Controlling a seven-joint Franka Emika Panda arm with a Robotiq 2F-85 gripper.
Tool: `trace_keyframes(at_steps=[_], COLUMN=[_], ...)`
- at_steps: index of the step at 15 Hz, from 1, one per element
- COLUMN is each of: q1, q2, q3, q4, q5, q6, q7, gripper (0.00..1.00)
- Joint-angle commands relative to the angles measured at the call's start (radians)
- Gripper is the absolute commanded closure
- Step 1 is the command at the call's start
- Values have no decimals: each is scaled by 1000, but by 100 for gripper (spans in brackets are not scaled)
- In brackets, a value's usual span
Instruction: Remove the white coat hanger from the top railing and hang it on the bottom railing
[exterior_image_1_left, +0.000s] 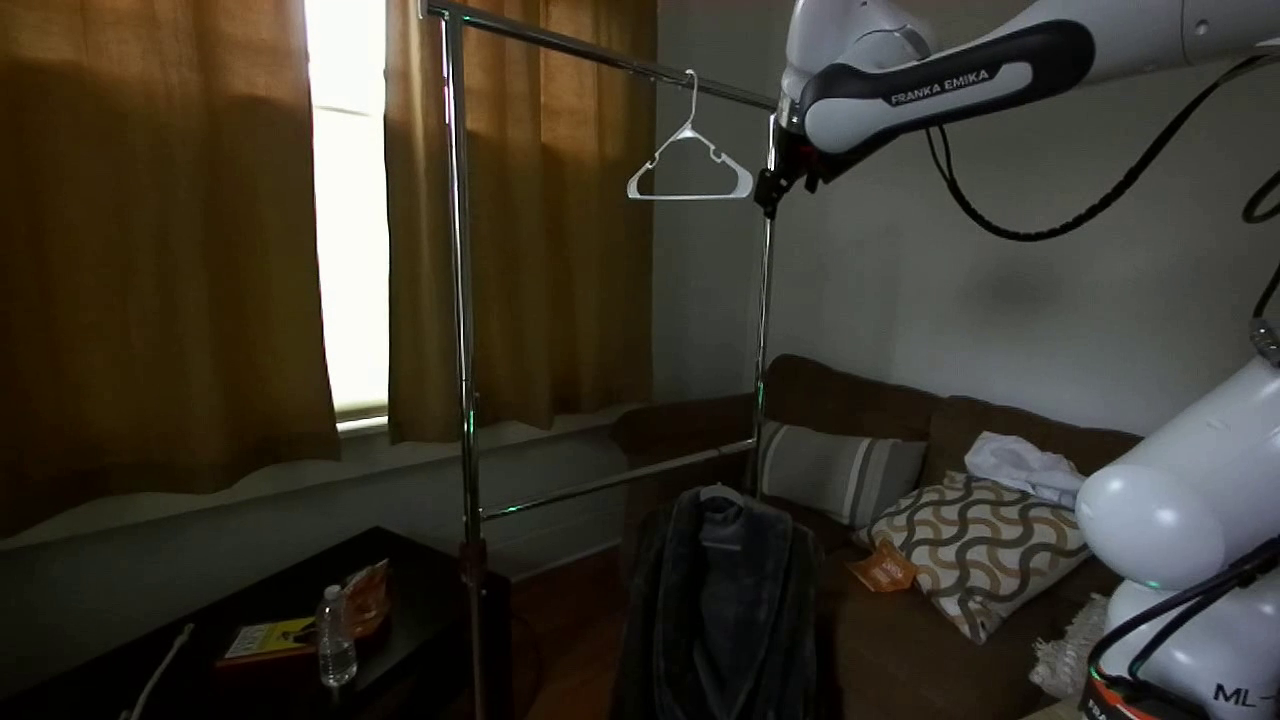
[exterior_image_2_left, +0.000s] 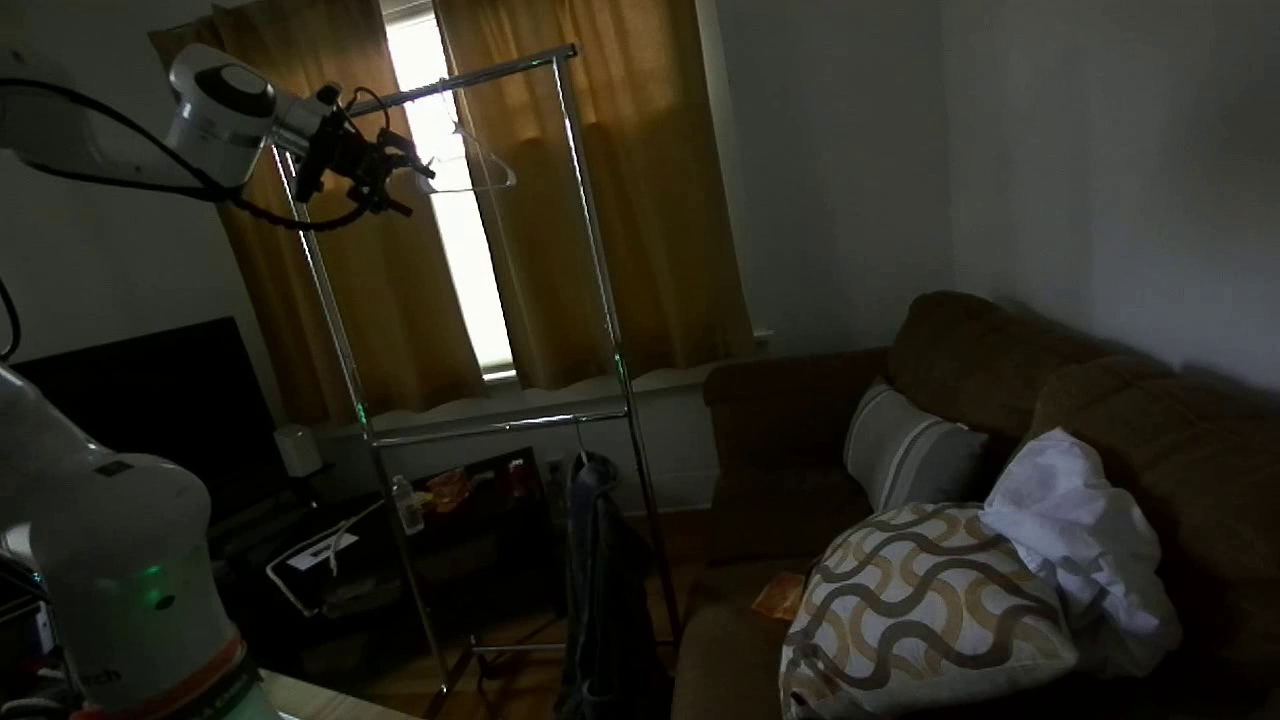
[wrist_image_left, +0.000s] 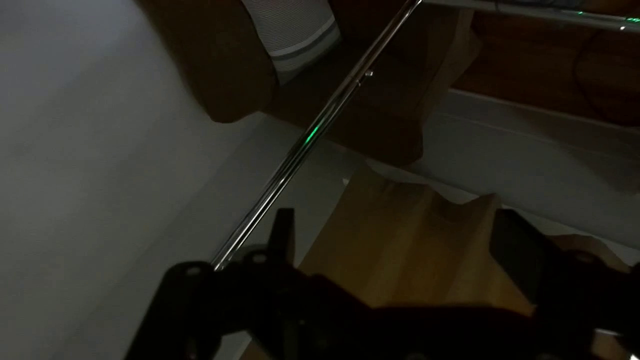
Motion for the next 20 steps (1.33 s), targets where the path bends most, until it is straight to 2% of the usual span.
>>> trace_keyframes(at_steps=[1,3,10,15,20], q1=[10,11,-56,-146,-221], q2=[2,0,55,117,213], q3=[-5,-5,38,62,100], q4=[6,6,78,120,202], q5=[-5,-5,-59,-200,-359], q6=[-7,-7,290,495,630], q7=[3,3,275,429,586], gripper=[0,0,0,0,0])
